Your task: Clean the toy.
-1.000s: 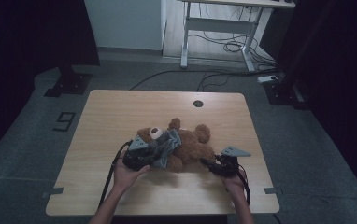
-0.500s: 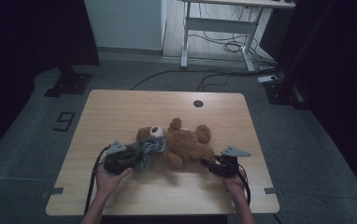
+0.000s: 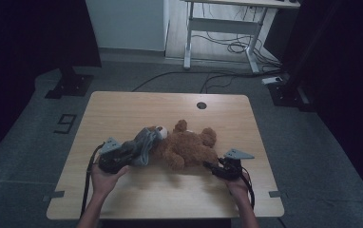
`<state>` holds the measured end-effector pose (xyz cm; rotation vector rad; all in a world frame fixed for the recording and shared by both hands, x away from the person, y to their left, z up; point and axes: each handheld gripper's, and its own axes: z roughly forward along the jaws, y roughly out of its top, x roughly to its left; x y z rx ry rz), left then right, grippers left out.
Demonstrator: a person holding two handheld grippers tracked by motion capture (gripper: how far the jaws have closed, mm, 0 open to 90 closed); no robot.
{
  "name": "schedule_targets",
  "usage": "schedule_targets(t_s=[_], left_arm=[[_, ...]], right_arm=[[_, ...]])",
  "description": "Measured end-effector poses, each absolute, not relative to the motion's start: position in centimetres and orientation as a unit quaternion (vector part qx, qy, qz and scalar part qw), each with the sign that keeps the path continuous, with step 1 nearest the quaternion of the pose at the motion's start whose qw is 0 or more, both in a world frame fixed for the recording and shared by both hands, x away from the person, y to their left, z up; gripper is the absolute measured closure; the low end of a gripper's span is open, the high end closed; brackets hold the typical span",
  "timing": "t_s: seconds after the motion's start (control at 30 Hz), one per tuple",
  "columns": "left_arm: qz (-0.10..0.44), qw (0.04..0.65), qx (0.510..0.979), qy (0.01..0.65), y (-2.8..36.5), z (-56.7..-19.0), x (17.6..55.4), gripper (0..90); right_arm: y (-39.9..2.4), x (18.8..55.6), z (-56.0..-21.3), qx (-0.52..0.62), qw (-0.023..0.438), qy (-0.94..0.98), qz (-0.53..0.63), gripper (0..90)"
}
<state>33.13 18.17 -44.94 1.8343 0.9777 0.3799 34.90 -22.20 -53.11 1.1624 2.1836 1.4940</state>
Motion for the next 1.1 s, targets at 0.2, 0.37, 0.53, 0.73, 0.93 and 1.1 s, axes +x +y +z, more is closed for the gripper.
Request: schedule_targets(t_s=[0.2, 0.37, 0.53, 0.73, 0.93, 1.1], left_arm=[[0.15, 0.489, 0.781, 0.358, 12.9, -42.8, 34.9, 78.1], [0.123, 0.469, 0.811, 0.328, 8.2, -42.9, 36.1, 78.7], [0.099, 0.444, 0.836, 0.307, 4.3, -44.3, 36.1, 79.2], [0.072, 0.427, 0.843, 0.318, 3.1, -46.8, 35.9, 79.4], [0.057, 0.403, 0.858, 0.313, 2.6, -48.5, 34.9, 79.7], [0.045, 0.386, 0.866, 0.313, 2.3, -50.0, 34.6, 79.7]], right_arm=[[-22.2, 34.9, -53.1, 0.398, 0.127, 0.75, 0.513, 58.6], [-22.2, 34.9, -53.1, 0.398, 0.126, 0.75, 0.513, 58.7], [-22.1, 34.9, -53.1, 0.398, 0.126, 0.75, 0.513, 58.7], [-22.2, 34.9, -53.1, 0.396, 0.126, 0.755, 0.508, 58.8], [-22.2, 34.9, -53.3, 0.392, 0.125, 0.76, 0.503, 58.9], [-22.2, 34.9, -53.3, 0.391, 0.124, 0.761, 0.502, 58.9]])
